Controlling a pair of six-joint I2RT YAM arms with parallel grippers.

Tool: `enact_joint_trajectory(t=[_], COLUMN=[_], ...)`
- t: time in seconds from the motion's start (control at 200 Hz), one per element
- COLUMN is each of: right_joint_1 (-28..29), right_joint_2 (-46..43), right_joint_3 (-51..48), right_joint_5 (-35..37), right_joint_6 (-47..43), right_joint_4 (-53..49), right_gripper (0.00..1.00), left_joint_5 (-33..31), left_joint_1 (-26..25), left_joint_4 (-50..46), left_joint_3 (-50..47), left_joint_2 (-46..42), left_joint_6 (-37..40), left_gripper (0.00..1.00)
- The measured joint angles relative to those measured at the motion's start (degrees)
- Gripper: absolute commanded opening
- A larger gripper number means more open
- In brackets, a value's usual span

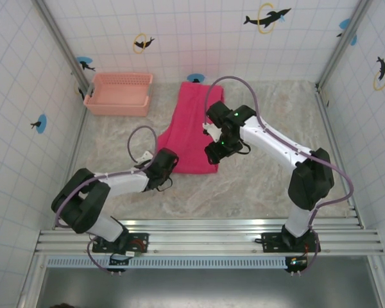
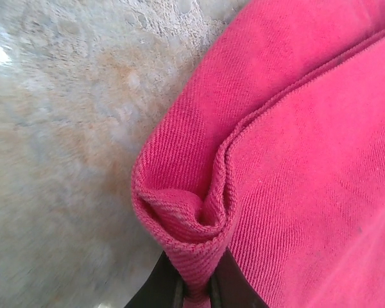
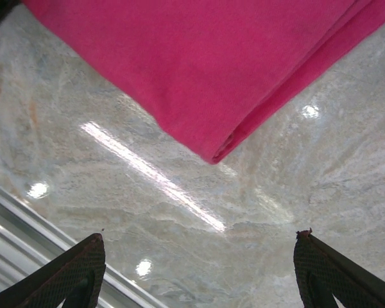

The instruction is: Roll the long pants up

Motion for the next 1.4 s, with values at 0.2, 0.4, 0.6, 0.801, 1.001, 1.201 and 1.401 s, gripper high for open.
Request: enact_joint_trajectory(t=[0.2,0.4,0.6,0.801,1.001,1.201,1.401], right_joint_1=[4.42,11.61,16.2,21.92,26.14,27.17,27.12], right_joint_2=[-2.56,-9.9,-17.51,-16.44,-11.17,-7.3,-5.44], right_joint_3=[-3.91,-14.91,-27.32,-29.46,-29.29,-29.29,-29.29], right_joint_5=[10.01,18.91,22.1,23.67,22.71,21.94,21.81], right_joint_6=[-3.34,-6.69,-8.48,-9.38,-9.25,-9.07,-9.2], right_joint_4=[5.18,16.11,25.86,31.08,32.92,34.42,37.16], right_gripper=[0.83,0.84,0.83,0.83,0.83,0.82,0.81], left_joint_5=[3.1,5.95,7.93,8.61,8.83,8.96,8.96], left_joint_1=[0.33,1.4,4.87,7.15,7.74,7.78,7.82], left_joint_4=[-16.87,-28.37,-33.97,-36.85,-39.28,-40.65,-41.94], left_joint_3=[7.58,11.52,12.94,14.16,17.92,22.71,26.36], left_joint_2=[-4.46,-3.74,-2.03,-1.62,0.98,5.07,5.92], left_joint_6=[1.44,1.44,1.46,1.77,3.1,4.17,5.14], left_gripper=[0.0,0.0,0.0,0.0,0.0,0.0,0.0])
